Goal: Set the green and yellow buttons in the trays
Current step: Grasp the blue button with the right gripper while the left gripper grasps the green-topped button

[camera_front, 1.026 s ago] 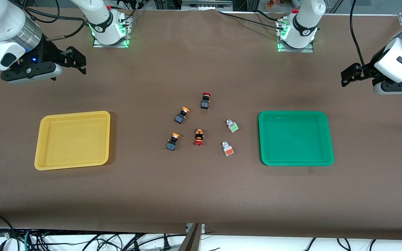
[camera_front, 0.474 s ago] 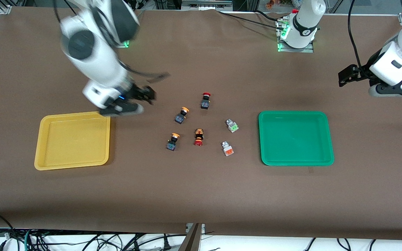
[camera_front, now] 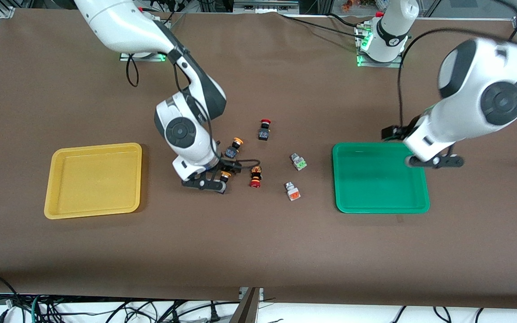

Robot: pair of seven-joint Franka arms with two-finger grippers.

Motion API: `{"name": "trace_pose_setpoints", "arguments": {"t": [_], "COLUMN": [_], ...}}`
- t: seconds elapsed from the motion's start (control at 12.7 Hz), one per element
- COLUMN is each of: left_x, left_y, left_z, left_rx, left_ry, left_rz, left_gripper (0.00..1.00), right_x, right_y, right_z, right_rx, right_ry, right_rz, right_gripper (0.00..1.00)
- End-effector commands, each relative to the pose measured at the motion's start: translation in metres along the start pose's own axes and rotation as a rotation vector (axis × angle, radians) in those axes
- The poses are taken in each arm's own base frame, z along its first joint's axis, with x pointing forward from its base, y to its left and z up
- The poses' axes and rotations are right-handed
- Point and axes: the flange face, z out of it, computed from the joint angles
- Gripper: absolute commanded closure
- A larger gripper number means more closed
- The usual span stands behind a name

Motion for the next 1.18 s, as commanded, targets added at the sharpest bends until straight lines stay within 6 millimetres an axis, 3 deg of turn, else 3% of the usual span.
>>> {"name": "trace_pose_setpoints", "arguments": {"t": [0.0, 0.16, 0.32, 0.55, 0.71, 0.79, 0.87, 1.11], "left_x": [0.023, 0.022, 0.015, 0.017, 0.012, 0.012, 0.011, 0.001], "left_y": [0.053, 0.115, 0.160, 0.189, 0.218, 0.220, 0.219, 0.219], "left_z": [0.038, 0.066, 0.099, 0.161, 0.196, 0.212, 0.222, 0.251], "left_rx": [-0.052, -0.065, -0.061, -0.057, -0.074, -0.066, -0.068, -0.087], "left_ry": [0.040, 0.095, 0.108, 0.100, 0.123, 0.120, 0.124, 0.153], "left_rz": [-0.043, -0.125, -0.233, -0.313, -0.385, -0.393, -0.392, -0.390], "left_gripper": [0.00, 0.00, 0.00, 0.00, 0.00, 0.00, 0.00, 0.02], "right_x": [0.014, 0.014, 0.015, 0.010, 0.009, 0.007, 0.006, 0.007], "right_y": [-0.003, -0.001, -0.002, 0.000, 0.005, 0.007, 0.010, 0.015], "right_z": [0.021, 0.040, 0.051, 0.064, 0.073, 0.078, 0.081, 0.071], "right_rx": [0.007, 0.001, 0.025, 0.017, 0.019, 0.022, 0.018, -0.004], "right_ry": [0.029, 0.036, 0.060, 0.050, 0.055, 0.061, 0.057, 0.038], "right_rz": [0.040, 0.065, 0.065, 0.061, 0.063, 0.059, 0.059, 0.038], "right_gripper": [0.01, 0.05, 0.13, 0.35, 0.39, 0.40, 0.48, 0.77]}}
